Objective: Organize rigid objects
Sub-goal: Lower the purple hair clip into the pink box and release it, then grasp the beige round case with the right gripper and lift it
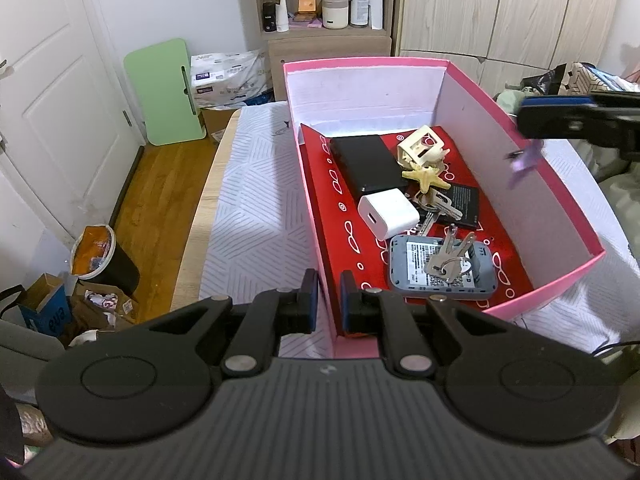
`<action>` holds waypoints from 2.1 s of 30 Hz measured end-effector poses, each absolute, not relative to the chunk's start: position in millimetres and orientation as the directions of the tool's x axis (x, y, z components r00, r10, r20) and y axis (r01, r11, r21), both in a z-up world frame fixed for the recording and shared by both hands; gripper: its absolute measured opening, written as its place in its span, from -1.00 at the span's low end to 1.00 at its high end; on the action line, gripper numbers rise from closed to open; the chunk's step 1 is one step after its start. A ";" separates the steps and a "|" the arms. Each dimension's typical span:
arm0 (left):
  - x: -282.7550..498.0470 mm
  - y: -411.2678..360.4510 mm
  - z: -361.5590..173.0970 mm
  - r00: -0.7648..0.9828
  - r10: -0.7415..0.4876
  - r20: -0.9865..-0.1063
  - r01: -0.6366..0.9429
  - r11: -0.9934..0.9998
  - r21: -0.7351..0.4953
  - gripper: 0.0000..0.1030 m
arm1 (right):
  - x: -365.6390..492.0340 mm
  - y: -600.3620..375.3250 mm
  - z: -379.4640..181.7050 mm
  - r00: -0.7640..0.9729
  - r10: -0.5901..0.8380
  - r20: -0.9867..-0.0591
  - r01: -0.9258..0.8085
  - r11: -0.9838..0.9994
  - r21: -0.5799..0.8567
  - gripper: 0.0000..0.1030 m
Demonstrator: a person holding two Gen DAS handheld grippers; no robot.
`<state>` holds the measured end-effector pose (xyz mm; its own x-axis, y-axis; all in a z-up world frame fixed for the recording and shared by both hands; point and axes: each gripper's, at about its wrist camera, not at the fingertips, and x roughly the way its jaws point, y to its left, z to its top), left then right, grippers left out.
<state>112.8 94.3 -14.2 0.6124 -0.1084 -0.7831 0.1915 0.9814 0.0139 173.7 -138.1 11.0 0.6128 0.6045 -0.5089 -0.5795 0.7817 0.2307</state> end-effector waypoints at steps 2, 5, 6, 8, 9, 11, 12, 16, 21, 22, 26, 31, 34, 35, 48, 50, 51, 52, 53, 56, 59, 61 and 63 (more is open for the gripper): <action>112.9 94.6 -14.0 0.613 -0.111 -0.782 0.193 0.981 0.012 -0.80 | 184.3 -126.0 6.5 0.586 0.618 -0.525 -0.588 0.769 0.249 -0.33; 112.4 95.5 -13.6 0.613 -0.122 -0.781 0.202 0.979 0.005 -0.80 | 204.4 -107.7 -6.0 0.528 0.622 -0.578 -0.590 0.759 0.278 -0.33; 112.5 96.1 -13.6 0.611 -0.126 -0.781 0.203 0.979 0.000 -0.80 | 212.9 -101.8 -12.1 0.507 0.618 -0.601 -0.580 0.760 0.293 -0.33; 112.9 97.9 -13.7 0.610 -0.135 -0.781 0.205 0.979 -0.009 -0.80 | 225.4 -92.7 -24.9 0.473 0.602 -0.643 -0.555 0.770 0.313 -0.33; 113.0 98.5 -13.7 0.610 -0.139 -0.780 0.205 0.979 -0.014 -0.80 | 231.1 -89.4 -31.8 0.459 0.594 -0.661 -0.534 0.779 0.329 -0.33; 113.2 98.7 -14.3 0.611 -0.144 -0.778 0.208 0.978 -0.018 -0.80 | 239.3 -85.2 -42.4 0.421 0.597 -0.683 -0.505 0.780 0.370 -0.33; 113.1 99.0 -14.6 0.612 -0.147 -0.777 0.208 0.978 -0.021 -0.80 | 242.7 -84.7 -45.6 0.403 0.603 -0.688 -0.488 0.778 0.396 -0.31; 113.0 99.2 -15.1 0.612 -0.152 -0.776 0.210 0.977 -0.026 -0.80 | 244.7 -93.3 -38.7 0.450 0.607 -0.655 -0.444 0.788 0.426 0.06; 114.0 99.6 -15.5 0.612 -0.152 -0.776 0.209 0.978 -0.026 -0.80 | 227.9 -121.0 -23.2 0.508 0.604 -0.613 -0.439 0.795 0.419 0.06; 114.2 99.5 -15.4 0.612 -0.151 -0.776 0.208 0.978 -0.026 -0.80 | 225.9 -126.9 -21.0 0.514 0.604 -0.609 -0.436 0.796 0.420 0.05; 114.6 98.8 -16.0 0.613 -0.147 -0.776 0.208 0.978 -0.021 -0.80 | 206.0 -158.2 -13.5 0.559 0.569 -0.604 -0.411 0.822 0.394 0.06; 114.7 98.7 -16.5 0.613 -0.143 -0.777 0.207 0.978 -0.017 -0.80 | 189.5 -199.0 -10.8 0.577 0.542 -0.611 -0.368 0.841 0.397 0.06; 114.9 97.6 -16.9 0.612 -0.138 -0.778 0.205 0.979 -0.012 -0.80 | 181.4 -220.7 -12.5 0.603 0.502 -0.620 -0.336 0.865 0.373 0.06; 115.2 97.2 -17.1 0.612 -0.137 -0.779 0.205 0.979 -0.012 -0.80 | 180.0 -226.0 -13.5 0.612 0.488 -0.622 -0.326 0.873 0.364 0.06; 117.0 95.0 -18.1 0.606 -0.133 -0.784 0.206 0.979 -0.007 -0.80 | 185.7 -265.5 -63.2 0.691 0.323 -0.646 -0.329 0.937 0.116 0.11; 117.6 95.6 -19.1 0.606 -0.136 -0.784 0.209 0.978 -0.009 -0.80 | 191.3 -269.9 -64.7 0.722 0.289 -0.629 -0.323 0.944 0.063 0.23; 118.3 95.9 -19.1 0.605 -0.140 -0.784 0.212 0.977 -0.011 -0.80 | 190.7 -271.2 -65.8 0.737 0.262 -0.623 -0.317 0.948 0.024 0.23; 119.0 97.1 -19.8 0.604 -0.143 -0.784 0.214 0.977 -0.014 -0.80 | 193.4 -269.3 -68.5 0.750 0.218 -0.625 -0.311 0.950 -0.042 0.23; 120.1 99.0 -19.9 0.601 -0.151 -0.785 0.216 0.976 -0.023 -0.80 | 198.7 -266.4 -73.3 0.750 0.169 -0.640 -0.307 0.945 -0.110 0.23; 121.3 103.2 -20.5 0.595 -0.169 -0.786 0.221 0.974 -0.043 -0.80 | 217.2 -265.8 -85.2 0.738 0.133 -0.661 -0.296 0.945 -0.141 0.23; 121.9 105.3 -20.9 0.591 -0.181 -0.786 0.226 0.973 -0.055 -0.80 | 240.7 -273.3 -92.5 0.716 0.194 -0.671 -0.316 0.947 -0.064 0.29; 122.5 105.1 -21.0 0.589 -0.185 -0.786 0.228 0.972 -0.057 -0.80 | 254.9 -274.3 -97.5 0.721 0.211 -0.660 -0.335 0.940 -0.065 0.38; 123.0 105.0 -21.0 0.588 -0.185 -0.787 0.230 0.971 -0.057 -0.80 | 268.2 -273.2 -104.3 0.725 0.221 -0.653 -0.372 0.923 -0.100 0.47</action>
<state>123.0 105.0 -21.0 0.5879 -0.1853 -0.7874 0.2302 0.9715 -0.0568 268.2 -273.2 -104.3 0.7246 0.2214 -0.6526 -0.3721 0.9228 -0.1001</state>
